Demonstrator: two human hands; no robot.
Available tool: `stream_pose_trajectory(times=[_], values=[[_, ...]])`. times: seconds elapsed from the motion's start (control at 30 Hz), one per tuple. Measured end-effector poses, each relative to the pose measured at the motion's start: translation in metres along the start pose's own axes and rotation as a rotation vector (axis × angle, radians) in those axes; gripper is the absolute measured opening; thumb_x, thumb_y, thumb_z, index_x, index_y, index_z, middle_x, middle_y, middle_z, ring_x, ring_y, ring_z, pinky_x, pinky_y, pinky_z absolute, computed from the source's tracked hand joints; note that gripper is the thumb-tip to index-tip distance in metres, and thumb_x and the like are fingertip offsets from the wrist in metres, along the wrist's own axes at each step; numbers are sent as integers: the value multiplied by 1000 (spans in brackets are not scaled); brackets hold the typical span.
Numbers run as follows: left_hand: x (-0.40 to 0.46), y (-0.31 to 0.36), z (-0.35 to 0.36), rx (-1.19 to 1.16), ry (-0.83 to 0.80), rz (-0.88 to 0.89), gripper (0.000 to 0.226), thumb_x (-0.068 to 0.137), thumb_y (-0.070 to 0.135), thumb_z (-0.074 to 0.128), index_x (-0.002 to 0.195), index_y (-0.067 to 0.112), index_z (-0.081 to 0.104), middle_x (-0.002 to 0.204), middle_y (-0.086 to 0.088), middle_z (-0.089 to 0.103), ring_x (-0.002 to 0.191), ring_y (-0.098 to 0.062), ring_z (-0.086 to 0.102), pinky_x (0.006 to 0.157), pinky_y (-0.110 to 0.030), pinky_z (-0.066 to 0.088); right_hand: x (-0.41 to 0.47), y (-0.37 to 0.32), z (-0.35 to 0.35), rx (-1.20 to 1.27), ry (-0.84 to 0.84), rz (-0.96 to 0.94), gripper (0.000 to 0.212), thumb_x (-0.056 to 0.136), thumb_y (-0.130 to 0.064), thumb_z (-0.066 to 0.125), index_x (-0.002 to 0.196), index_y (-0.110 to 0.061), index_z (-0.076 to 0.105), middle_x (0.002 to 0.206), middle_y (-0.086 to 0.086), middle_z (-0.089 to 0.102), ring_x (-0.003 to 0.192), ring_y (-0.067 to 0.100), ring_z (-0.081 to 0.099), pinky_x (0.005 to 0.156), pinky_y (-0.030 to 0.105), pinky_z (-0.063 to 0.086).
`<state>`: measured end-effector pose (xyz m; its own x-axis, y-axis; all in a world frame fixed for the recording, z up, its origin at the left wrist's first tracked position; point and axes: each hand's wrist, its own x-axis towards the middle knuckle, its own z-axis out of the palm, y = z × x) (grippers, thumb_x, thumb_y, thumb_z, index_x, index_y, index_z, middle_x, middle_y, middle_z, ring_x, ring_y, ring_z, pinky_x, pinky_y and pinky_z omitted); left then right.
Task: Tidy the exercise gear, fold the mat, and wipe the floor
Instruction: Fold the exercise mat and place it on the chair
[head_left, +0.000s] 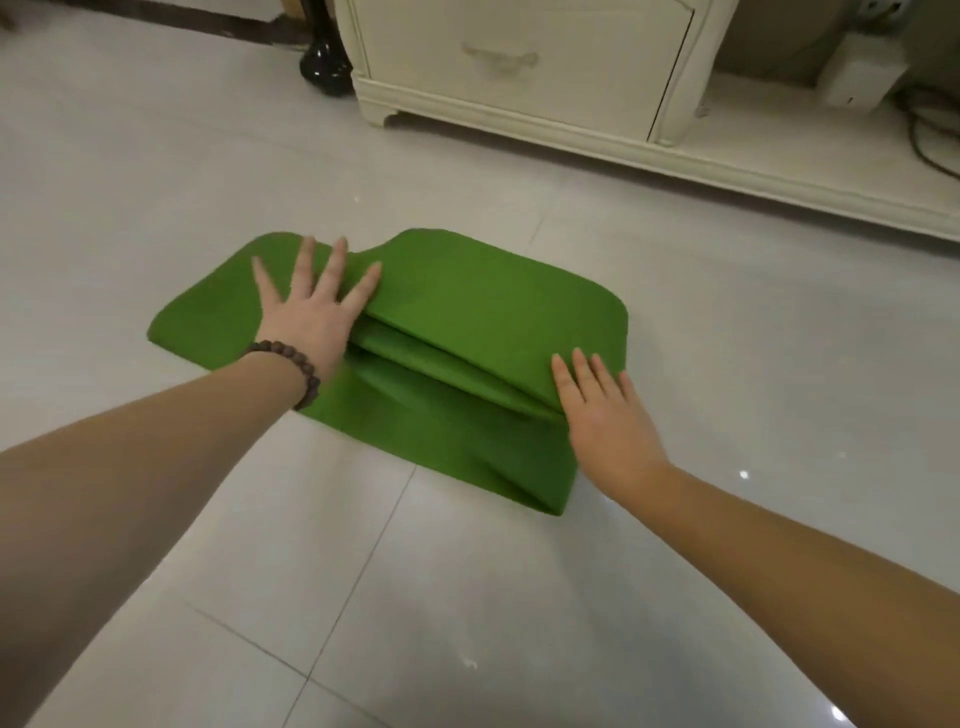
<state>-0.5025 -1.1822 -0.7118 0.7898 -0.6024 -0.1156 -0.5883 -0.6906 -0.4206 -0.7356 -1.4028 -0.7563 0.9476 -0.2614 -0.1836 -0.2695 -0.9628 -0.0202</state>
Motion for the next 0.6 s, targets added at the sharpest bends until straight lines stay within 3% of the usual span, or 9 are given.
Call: stream_pose_trajectory(times=[0.07,0.13,0.27,0.47,0.6], values=[[-12,12,34,-46,-207,56,112,84,11,58,141,40,-35,153,-5,-36,144,-35,-24,111,-70,3,10,-17,16,-71,-232,6,98,92,-28,58,145,-18,-24,156,15,-20,143,38,-12,115,58,5],[-22,27,64,-121,-320,136,115,84,16,59,135,41,-41,152,-3,-38,144,-31,-25,113,-67,3,18,-29,32,-70,-355,27,111,83,-56,59,145,-18,-25,153,15,-28,141,41,-19,112,65,3],[-33,58,105,-277,-486,143,126,79,50,71,138,36,-39,153,0,-37,144,-31,-24,116,-62,6,18,-41,59,-68,-415,61,135,64,-79,59,141,-17,-33,147,15,-39,136,43,-29,104,74,5],[-30,74,119,-392,-524,69,134,67,61,76,142,39,-33,152,3,-39,144,-29,-26,115,-62,14,21,-42,82,-74,-434,57,141,60,-74,68,140,-19,-35,146,15,-41,135,42,-32,102,74,13],[-32,77,116,-345,-484,36,126,70,69,68,144,40,-30,155,6,-33,146,-27,-22,110,-72,8,16,-41,80,-18,-427,65,113,80,-46,67,148,-18,-19,152,14,-31,139,40,-27,105,64,27]])
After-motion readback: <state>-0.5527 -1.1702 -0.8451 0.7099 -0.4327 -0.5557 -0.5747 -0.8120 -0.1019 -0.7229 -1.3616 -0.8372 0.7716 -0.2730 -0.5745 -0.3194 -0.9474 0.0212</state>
